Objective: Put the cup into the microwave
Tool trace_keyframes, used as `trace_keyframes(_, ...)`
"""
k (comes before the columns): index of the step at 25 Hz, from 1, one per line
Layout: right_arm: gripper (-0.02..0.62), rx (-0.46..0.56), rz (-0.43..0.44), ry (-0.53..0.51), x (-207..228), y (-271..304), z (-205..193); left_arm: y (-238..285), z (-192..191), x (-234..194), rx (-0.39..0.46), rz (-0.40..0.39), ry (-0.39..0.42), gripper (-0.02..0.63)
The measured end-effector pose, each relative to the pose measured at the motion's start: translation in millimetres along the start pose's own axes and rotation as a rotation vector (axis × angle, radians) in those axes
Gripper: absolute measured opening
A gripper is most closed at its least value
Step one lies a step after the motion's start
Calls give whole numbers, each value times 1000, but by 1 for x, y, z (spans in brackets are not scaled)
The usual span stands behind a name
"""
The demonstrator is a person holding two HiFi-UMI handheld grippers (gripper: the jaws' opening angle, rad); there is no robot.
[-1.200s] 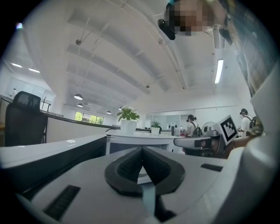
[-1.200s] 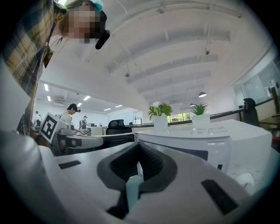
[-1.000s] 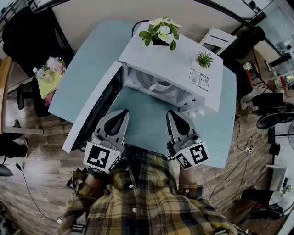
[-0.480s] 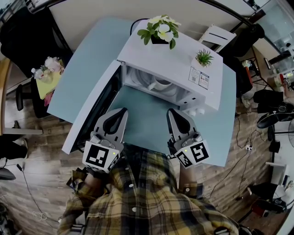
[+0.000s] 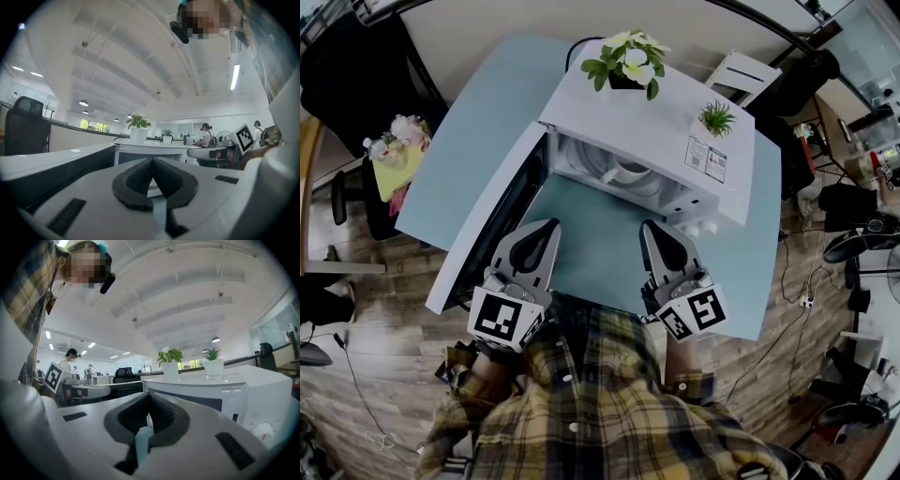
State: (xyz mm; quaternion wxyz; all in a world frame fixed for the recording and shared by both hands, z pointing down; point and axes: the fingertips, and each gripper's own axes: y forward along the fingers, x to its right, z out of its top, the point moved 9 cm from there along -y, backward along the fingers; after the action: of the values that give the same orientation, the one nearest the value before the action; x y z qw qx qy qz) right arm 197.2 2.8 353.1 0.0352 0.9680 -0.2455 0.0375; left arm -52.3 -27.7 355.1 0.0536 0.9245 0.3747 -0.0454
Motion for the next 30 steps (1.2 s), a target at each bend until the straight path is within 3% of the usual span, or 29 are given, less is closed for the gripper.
trace_keyframes(30,2,-2,-15,4,-5,-10,-3,-8,0,3,11,11,6,-8)
